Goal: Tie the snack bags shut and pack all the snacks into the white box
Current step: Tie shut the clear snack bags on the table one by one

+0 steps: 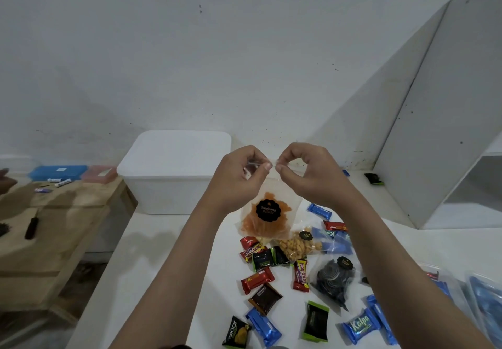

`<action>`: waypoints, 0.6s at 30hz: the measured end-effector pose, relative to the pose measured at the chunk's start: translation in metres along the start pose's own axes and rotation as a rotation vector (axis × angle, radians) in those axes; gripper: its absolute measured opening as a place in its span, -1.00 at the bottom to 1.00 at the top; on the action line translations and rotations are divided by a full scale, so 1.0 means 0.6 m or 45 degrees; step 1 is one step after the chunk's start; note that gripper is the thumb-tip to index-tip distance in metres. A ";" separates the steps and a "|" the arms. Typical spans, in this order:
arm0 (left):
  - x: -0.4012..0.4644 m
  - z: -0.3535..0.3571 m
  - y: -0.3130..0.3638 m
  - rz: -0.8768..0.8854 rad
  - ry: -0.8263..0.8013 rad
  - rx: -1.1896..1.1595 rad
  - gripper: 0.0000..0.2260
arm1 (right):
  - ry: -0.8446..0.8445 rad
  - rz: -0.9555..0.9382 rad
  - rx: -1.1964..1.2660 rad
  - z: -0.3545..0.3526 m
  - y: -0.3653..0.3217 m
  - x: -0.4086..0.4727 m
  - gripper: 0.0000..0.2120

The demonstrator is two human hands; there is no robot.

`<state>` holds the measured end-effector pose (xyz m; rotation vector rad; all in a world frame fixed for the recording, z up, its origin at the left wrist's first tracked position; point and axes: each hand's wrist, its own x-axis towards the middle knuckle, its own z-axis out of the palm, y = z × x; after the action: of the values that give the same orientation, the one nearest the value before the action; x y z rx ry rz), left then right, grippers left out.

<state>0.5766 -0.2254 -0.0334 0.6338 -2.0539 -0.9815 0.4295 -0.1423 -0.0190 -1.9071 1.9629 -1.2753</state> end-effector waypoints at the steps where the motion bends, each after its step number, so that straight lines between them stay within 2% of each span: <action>1: 0.000 0.000 0.001 0.003 -0.003 -0.002 -0.94 | 0.000 -0.009 -0.007 0.003 0.001 0.000 -0.95; 9: -0.002 -0.003 -0.006 -0.027 0.023 -0.012 -0.86 | 0.017 -0.185 -0.138 0.009 0.009 0.002 -0.94; 18: 0.001 -0.008 -0.002 0.037 0.000 0.000 -0.87 | 0.041 -0.204 -0.096 0.012 0.008 0.008 -0.96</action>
<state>0.5804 -0.2288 -0.0322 0.6029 -2.0575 -0.9645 0.4293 -0.1506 -0.0247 -2.1318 1.9332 -1.2950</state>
